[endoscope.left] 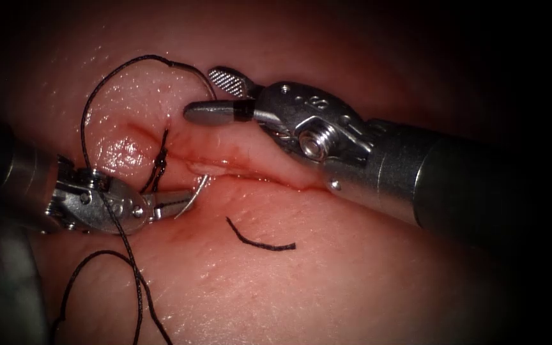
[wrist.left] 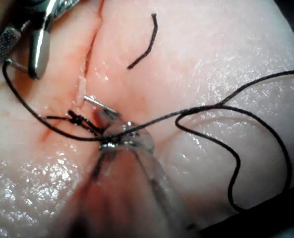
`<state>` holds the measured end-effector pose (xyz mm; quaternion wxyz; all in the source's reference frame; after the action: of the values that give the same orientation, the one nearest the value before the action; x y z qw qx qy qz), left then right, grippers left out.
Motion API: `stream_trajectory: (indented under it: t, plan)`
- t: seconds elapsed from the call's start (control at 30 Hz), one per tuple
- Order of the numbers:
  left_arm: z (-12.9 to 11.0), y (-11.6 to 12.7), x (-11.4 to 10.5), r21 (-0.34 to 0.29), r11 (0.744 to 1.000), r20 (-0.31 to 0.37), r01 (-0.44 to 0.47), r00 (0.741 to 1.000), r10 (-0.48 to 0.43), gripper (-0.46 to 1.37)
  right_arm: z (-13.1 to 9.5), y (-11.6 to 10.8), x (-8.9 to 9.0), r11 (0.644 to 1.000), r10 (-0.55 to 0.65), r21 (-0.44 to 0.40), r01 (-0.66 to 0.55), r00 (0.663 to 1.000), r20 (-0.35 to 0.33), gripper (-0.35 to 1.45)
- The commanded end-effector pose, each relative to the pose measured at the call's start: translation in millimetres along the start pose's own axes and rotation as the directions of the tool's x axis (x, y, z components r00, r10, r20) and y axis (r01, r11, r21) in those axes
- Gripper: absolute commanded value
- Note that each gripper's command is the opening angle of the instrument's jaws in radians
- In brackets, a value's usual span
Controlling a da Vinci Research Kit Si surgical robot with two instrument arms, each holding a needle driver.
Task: Wound Closure
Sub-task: Use the right gripper to insert the needle through the top of the skin
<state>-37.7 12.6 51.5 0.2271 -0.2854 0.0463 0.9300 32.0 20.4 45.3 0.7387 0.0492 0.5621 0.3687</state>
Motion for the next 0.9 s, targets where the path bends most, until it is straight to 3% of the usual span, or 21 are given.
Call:
stream_trajectory:
  t: [0.03,0.2,0.67,0.73,0.77,0.8,0.83,0.9]
  plan:
    - [-0.1,0.0,-0.1,-0.008,1.0,0.0,0.0,1.0,0.0,-0.35,0.0,0.1,0.1,0.999,-0.034,-0.011,0.035,0.999,0.022,1.18]
    - [-0.1,-0.1,-0.1,-0.009,1.0,-0.001,-0.001,1.0,0.001,-0.35,0.4,-0.1,0.2,0.996,-0.075,-0.041,0.078,0.995,0.059,1.32]
    - [-0.2,-0.1,-0.2,-0.009,1.0,-0.001,-0.001,1.0,0.001,-0.35,2.6,-1.4,0.7,0.994,-0.103,-0.041,0.105,0.993,0.059,1.25]
    - [-0.2,-0.1,-0.2,-0.009,1.0,-0.001,-0.002,1.0,0.002,-0.35,2.5,-1.6,0.7,0.994,-0.103,-0.018,0.104,0.993,0.054,0.77]
    - [-0.2,-0.1,-0.2,-0.01,1.0,-0.001,-0.002,1.0,0.002,-0.35,2.4,-1.7,0.7,0.995,-0.103,-0.006,0.103,0.994,0.047,0.44]
    - [-0.3,-0.1,-0.3,-0.01,1.0,-0.002,-0.002,1.0,0.002,-0.35,2.1,-1.9,0.7,0.996,-0.091,0.013,0.091,0.995,0.031,-0.25]
    - [-0.3,-0.1,-0.3,-0.01,1.0,-0.002,-0.003,1.0,0.003,-0.35,2.0,-2.0,0.7,0.998,-0.067,0.015,0.067,0.997,0.024,-0.35]
    - [-0.4,-0.2,-0.4,-0.011,1.0,-0.002,-0.003,1.0,0.003,-0.35,1.7,-2.0,0.7,1.0,0.014,-0.021,-0.014,0.999,0.03,-0.35]
